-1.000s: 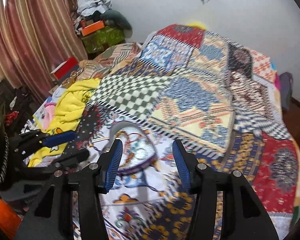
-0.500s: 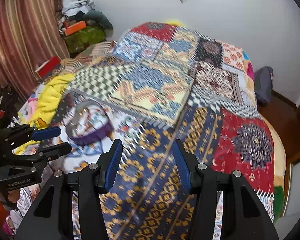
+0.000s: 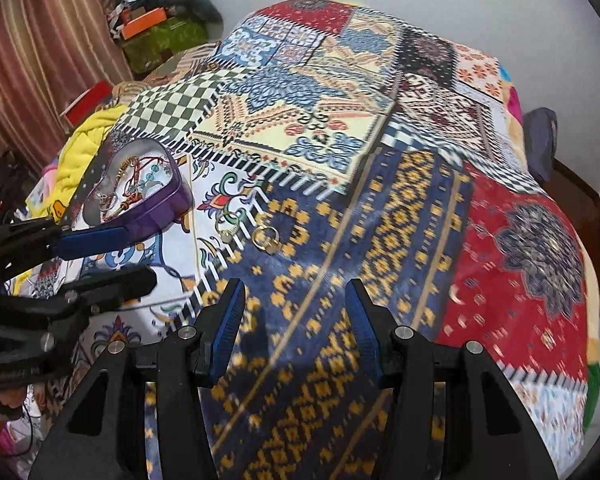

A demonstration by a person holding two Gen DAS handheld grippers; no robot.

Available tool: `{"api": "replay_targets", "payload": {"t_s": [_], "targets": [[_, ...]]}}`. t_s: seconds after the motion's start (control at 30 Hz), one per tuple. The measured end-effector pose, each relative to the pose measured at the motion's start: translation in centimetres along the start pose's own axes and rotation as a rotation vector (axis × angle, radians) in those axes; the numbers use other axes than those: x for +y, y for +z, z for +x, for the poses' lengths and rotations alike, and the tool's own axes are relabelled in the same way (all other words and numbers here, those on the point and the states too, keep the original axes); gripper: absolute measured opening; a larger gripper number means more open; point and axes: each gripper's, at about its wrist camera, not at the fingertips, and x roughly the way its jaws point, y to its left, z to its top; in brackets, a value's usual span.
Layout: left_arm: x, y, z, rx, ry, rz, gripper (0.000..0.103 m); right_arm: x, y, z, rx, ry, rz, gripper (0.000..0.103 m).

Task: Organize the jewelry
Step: 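Move the right tool back to the gold ring on the quilt, then close the right gripper on the gold ring and lift it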

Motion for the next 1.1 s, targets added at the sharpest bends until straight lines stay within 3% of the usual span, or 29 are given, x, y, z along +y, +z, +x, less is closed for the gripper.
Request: {"api": "replay_targets", "payload": {"t_s": [0.27,0.37,0.47,0.6,0.8,1.1], "targets": [[0.9,-0.1,0.6,0.004,-0.007,-0.01,0.046,0.6,1.2,3.5,0.052,0.03,-0.04,0.046],[0.9,-0.2,0.6,0.001,-0.016,-0.002,0.045,0.8,1.6,3.9,0.044,0.021,-0.049,0.037],[0.8,-0.2,0.8,0.0,-0.022,0.006,0.035,0.9,1.8,4.2,0.025,0.006,-0.056,0.029],[0.7,0.0,1.2,0.0,-0.03,0.008,0.03,1.1,1.5,4.3,-0.004,-0.011,-0.056,0.016],[0.3,0.6,2.2,0.013,-0.023,0.008,0.03,0.3,1.6,3.8,0.003,0.002,-0.02,0.016],[-1.0,1.8,4.4,0.036,0.03,0.054,0.024,-1.5,0.7,-0.5,-0.086,-0.01,0.014,0.016]]}}
